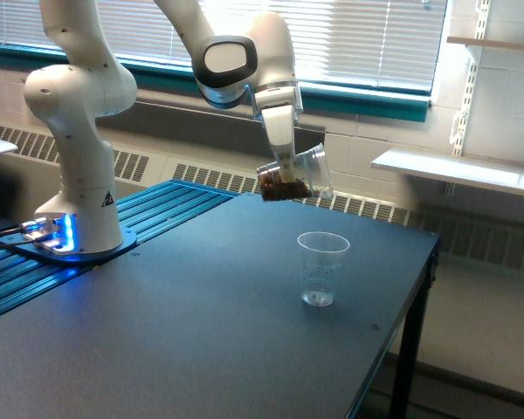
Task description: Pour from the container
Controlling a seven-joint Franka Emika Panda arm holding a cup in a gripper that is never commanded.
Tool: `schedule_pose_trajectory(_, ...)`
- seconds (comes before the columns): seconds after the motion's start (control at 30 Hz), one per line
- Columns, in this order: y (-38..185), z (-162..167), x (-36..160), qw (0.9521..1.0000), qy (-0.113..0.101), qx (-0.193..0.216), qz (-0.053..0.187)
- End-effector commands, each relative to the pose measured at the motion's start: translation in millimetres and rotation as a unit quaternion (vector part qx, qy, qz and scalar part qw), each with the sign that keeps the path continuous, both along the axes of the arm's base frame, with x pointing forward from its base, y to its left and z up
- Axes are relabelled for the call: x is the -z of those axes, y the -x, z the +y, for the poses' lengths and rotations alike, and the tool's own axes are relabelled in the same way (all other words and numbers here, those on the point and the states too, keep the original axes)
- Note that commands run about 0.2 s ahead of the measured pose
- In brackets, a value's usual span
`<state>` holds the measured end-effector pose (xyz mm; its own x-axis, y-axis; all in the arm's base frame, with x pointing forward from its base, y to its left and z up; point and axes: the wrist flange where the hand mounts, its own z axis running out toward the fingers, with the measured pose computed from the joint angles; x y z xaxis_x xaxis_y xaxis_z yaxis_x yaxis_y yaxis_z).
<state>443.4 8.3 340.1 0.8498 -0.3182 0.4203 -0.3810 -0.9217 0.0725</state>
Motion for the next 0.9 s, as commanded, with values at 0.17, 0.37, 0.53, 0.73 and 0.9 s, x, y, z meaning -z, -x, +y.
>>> schedule_pose_trajectory(0.17,-3,1,1.8,0.9998,0.02,0.003,0.008)
schedule_pose_trajectory(0.37,1,-2,9.6,0.9993,0.031,0.001,0.02)
schedule_pose_trajectory(0.53,4,-3,15.7,0.9987,0.04,-0.002,0.031)
schedule_pose_trajectory(0.73,6,-3,19.8,0.9979,0.051,-0.002,0.039)
schedule_pose_trajectory(0.9,6,0,22.1,0.9972,0.059,-0.005,0.044)
